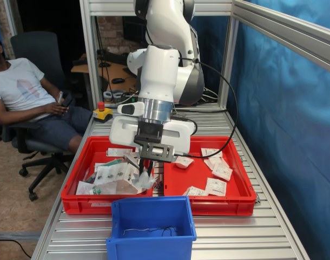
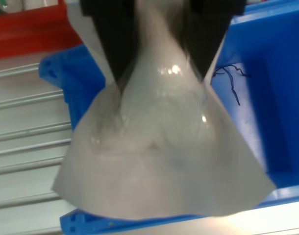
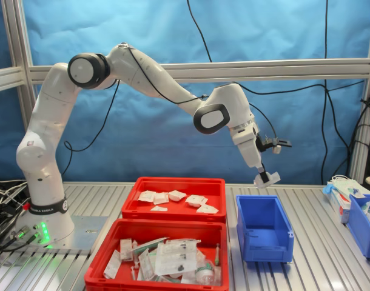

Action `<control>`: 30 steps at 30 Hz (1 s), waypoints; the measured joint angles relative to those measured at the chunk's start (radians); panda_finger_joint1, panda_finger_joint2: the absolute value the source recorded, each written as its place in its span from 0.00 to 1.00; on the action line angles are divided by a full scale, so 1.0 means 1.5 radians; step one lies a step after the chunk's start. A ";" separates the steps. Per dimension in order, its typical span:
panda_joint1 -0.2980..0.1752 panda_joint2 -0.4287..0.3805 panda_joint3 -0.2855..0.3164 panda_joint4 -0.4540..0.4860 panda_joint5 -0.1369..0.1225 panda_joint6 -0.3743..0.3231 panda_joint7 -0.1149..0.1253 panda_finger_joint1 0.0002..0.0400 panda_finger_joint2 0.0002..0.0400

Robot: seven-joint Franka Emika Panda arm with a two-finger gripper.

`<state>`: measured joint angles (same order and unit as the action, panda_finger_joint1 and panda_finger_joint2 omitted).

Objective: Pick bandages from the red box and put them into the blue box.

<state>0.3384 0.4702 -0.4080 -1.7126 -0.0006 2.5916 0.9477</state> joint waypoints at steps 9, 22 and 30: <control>0.000 0.000 -0.002 0.004 0.000 0.000 0.000 0.15 0.15; 0.000 0.000 -0.004 0.005 0.000 0.000 0.000 0.36 0.36; 0.000 0.000 -0.004 0.006 0.000 0.000 0.000 0.61 0.61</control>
<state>0.3384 0.4703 -0.4135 -1.7043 -0.0006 2.5916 0.9477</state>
